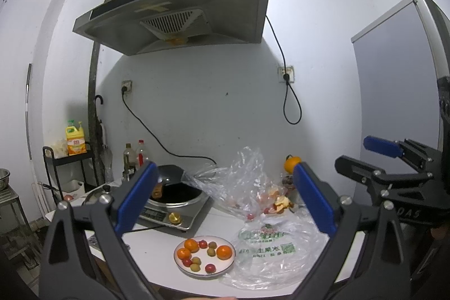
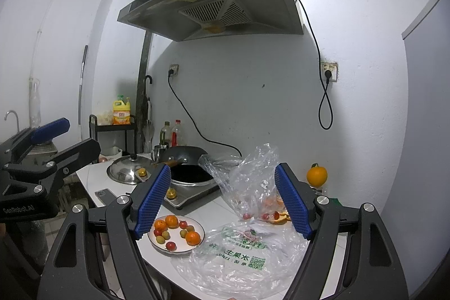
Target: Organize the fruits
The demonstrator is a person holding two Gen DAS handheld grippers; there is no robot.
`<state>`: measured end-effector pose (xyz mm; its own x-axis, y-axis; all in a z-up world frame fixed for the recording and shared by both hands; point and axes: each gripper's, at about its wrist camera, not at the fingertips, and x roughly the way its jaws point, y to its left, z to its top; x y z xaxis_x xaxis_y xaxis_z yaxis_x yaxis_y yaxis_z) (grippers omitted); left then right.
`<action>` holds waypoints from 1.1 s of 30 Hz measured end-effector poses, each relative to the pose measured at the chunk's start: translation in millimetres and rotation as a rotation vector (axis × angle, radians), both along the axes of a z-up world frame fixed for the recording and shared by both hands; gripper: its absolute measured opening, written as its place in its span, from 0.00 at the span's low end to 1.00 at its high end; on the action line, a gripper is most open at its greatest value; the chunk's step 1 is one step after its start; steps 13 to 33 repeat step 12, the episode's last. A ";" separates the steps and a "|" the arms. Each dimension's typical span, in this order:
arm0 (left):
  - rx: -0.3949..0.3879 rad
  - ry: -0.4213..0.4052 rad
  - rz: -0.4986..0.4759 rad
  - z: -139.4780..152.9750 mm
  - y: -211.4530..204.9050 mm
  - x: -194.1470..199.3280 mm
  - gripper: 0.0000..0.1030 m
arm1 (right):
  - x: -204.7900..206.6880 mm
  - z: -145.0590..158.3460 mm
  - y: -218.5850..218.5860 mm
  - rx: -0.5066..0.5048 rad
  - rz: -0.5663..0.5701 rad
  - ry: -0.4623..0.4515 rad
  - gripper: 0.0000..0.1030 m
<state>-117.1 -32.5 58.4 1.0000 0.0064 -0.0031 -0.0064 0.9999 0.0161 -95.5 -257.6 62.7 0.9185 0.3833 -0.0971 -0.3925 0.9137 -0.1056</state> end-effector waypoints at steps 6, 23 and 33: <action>0.002 -0.004 -0.002 0.9 -0.2 -1.1 0.95 | 1.5 0.2 0.4 0.006 0.000 -0.003 0.77; -0.005 -0.001 -0.011 -1.9 0.8 1.4 0.95 | 4.1 -3.6 -2.6 0.005 -0.004 0.000 0.77; -0.005 -0.001 -0.011 -1.9 0.8 1.4 0.95 | 4.1 -3.6 -2.6 0.005 -0.004 0.000 0.77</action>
